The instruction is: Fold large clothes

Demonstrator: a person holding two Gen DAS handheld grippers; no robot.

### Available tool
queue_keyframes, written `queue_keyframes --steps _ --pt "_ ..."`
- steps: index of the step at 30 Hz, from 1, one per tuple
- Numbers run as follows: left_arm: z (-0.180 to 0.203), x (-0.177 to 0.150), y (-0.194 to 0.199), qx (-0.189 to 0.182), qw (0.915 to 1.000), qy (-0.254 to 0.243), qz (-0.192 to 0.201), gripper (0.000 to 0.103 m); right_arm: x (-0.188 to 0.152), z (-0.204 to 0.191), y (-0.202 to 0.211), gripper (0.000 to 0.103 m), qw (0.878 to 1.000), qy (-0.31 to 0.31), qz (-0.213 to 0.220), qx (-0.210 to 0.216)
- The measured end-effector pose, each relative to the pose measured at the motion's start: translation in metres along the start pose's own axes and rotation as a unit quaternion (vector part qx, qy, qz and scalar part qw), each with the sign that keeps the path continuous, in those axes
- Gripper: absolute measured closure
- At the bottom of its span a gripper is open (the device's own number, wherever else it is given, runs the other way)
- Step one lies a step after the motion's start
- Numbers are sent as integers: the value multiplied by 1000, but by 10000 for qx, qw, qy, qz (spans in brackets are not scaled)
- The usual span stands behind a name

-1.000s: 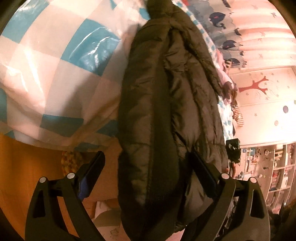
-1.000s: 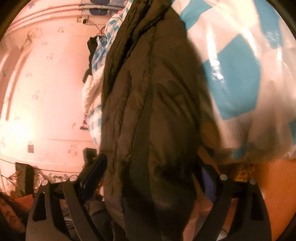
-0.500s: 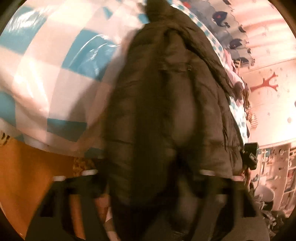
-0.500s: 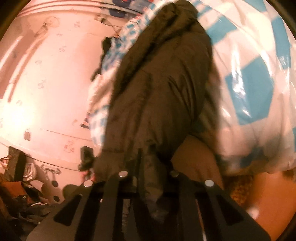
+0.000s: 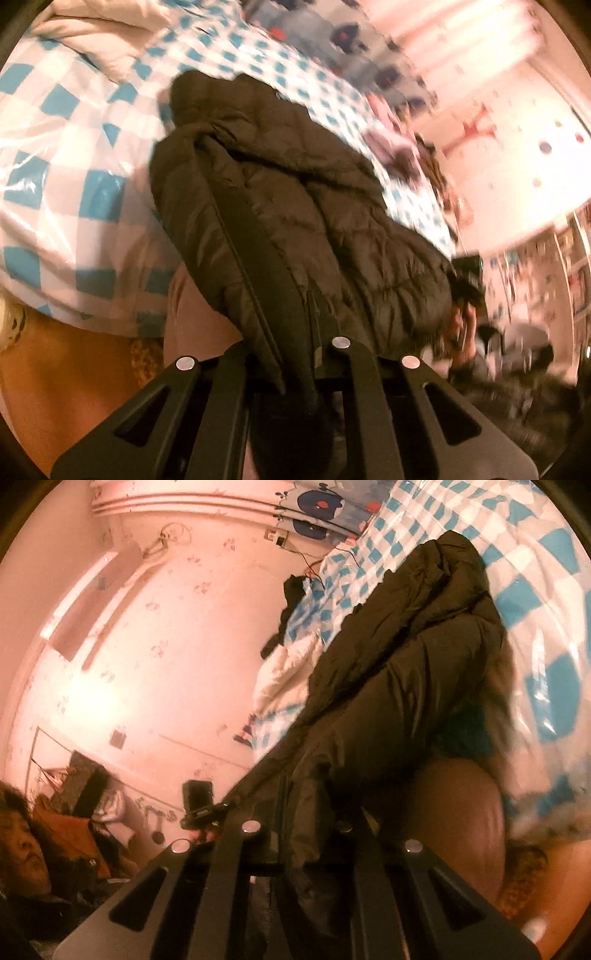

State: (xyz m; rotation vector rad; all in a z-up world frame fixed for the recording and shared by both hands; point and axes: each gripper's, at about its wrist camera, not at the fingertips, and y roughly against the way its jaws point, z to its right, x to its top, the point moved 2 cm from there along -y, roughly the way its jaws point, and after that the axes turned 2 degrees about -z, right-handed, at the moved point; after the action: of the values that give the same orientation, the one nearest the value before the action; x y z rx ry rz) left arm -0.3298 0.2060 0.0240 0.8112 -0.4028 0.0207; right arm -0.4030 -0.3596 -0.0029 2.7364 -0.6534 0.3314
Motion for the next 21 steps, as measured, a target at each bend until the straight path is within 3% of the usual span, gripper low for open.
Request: queue_keyframes --steps 3,5,7,8,10,13,17,21 --pt "-23 -23 -13 -101 9991 53 -418 95 -15 25 2 91 9989 -253 -325 -231" --pt "-51 -33 -26 -155 9974 413 -564 89 -26 48 0 86 9967 -557 -515 -273" --pt "-73 -47 -27 -288 9951 754 -565 70 -35 63 1 62 9950 -728 -593 -337" --pt "-81 -52 -28 -350 9940 875 -549 63 -39 69 1 56 9945 -784 -610 -330" --pt "-91 -59 -29 -455 9923 1019 -545 41 -44 73 1 53 9941 -818 -654 -268" --pt "-96 -66 -32 -673 9890 1176 -589 21 -47 73 0 53 9940 -819 -708 -184" --pt "-102 -73 -45 -668 9867 1309 -695 15 -48 68 -3 52 9944 -726 -762 -123" --pt "-108 -77 -53 -921 9835 1437 -596 15 -51 69 -5 52 9947 -707 -746 -11"
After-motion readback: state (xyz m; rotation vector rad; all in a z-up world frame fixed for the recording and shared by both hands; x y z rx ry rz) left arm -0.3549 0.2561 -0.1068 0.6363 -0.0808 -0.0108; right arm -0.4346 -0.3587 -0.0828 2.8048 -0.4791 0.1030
